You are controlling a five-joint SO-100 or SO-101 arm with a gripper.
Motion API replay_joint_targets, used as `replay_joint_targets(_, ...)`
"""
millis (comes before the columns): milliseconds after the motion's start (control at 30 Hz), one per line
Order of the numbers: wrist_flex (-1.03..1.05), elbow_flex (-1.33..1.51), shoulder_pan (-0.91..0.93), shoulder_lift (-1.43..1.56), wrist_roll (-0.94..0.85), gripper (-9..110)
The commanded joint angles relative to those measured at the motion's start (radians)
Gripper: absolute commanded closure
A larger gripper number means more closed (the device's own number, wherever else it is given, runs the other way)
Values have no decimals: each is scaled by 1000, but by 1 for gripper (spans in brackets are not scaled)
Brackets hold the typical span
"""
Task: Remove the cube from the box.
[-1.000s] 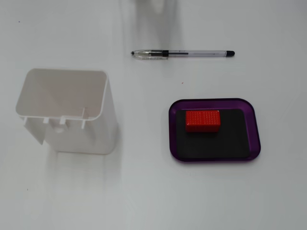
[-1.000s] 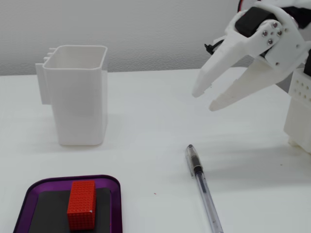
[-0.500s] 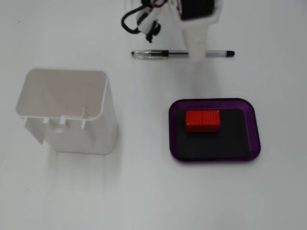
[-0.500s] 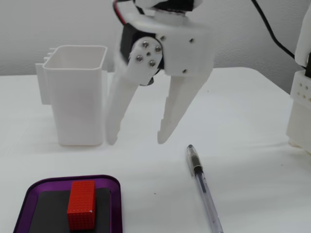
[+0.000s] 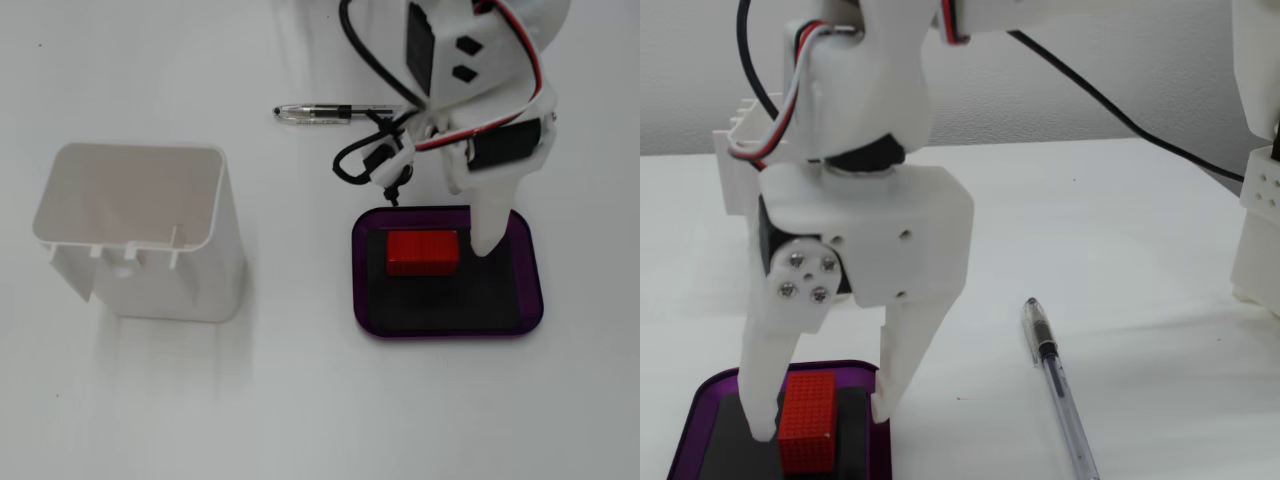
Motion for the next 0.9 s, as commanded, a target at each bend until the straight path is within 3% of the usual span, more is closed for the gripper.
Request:
replay_joint_targets(0,-3,-64,35,-25,0,81)
replay_joint_targets(500,-5,-86,84,-58,3,81)
replay_joint_targets(867,-46,-72,87,-58,6,93)
